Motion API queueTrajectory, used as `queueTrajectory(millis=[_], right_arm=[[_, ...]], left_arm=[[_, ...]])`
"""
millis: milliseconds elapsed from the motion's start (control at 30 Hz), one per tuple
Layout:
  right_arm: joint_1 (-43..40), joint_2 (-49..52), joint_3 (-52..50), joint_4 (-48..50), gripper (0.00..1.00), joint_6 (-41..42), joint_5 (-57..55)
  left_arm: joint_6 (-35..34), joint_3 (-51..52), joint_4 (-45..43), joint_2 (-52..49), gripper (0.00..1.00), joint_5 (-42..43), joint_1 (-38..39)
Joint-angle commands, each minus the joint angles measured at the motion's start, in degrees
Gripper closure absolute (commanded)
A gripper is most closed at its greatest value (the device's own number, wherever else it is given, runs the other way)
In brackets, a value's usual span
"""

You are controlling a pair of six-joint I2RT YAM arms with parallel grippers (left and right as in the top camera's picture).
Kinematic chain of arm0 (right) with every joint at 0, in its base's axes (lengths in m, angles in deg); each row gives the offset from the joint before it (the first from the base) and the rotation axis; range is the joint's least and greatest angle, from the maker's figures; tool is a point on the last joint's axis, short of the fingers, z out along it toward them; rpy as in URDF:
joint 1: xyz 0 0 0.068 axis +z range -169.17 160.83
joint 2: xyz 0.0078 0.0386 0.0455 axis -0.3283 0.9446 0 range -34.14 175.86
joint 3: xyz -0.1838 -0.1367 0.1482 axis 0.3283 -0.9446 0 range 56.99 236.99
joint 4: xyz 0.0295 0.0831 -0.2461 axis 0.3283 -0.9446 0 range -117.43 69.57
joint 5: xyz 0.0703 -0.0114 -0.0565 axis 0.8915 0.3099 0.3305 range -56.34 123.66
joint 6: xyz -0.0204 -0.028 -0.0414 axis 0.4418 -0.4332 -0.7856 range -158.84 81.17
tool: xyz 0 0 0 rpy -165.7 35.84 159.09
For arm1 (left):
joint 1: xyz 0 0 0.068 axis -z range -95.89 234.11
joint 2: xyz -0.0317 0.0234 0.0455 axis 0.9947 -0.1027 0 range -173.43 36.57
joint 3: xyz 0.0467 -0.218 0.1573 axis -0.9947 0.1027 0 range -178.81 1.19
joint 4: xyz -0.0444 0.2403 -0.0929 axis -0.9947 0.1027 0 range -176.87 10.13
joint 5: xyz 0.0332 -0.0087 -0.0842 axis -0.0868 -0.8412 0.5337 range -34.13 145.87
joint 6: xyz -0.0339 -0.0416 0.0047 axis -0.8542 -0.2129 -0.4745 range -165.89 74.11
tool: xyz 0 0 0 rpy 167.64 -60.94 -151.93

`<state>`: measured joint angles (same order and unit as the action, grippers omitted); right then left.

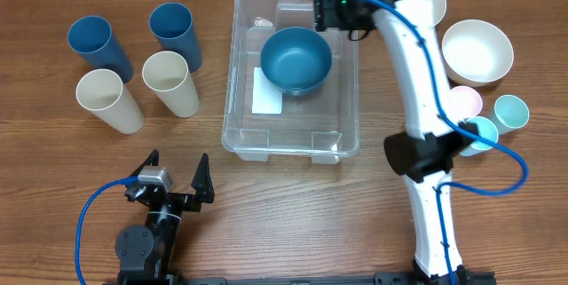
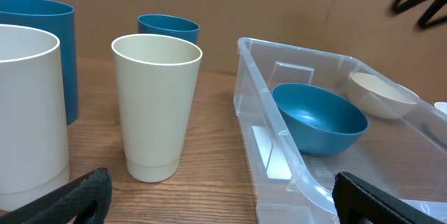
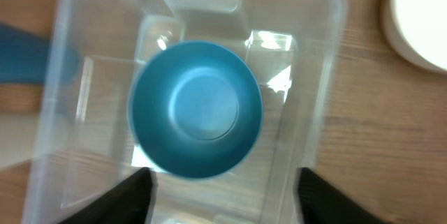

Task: Pack container
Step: 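Lift the blue bowl and carry it left over the clear bin, then lower the blue bowl into the bin and open the right gripper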

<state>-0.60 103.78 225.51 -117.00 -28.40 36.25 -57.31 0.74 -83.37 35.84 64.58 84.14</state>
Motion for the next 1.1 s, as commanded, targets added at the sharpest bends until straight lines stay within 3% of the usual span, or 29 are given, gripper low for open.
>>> queueTrajectory(millis=[0,67,167,467,633,1067], right_arm=[[-0.44,-4.42,0.74,-0.50,0.62,-0.15,8.61],[1.40,-4.42,-2.05,-0.50,0.83,0.13,12.11],[4.11,-4.42,-10.12,-0.48,0.96,0.07,11.54],[7.41,-4.42,-30.88,-0.04,0.96,-1.92,9.42],[9.33,-4.42,-40.11,6.99,0.96,-3.17,8.63],[9.33,-4.20,-46.34,17.70,0.96,-3.39,5.99]], left_arm=[[1.14,0.15,0.13,0.48,0.00,-0.31,0.24],[1.14,0.15,0.13,0.48,0.00,-0.31,0.24],[1.14,0.15,0.13,0.48,0.00,-0.31,0.24],[1.14,0.15,0.13,0.48,0.00,-0.33,0.24],[1.14,0.15,0.13,0.48,0.00,-0.31,0.24],[1.14,0.15,0.13,0.48,0.00,-0.33,0.24]])
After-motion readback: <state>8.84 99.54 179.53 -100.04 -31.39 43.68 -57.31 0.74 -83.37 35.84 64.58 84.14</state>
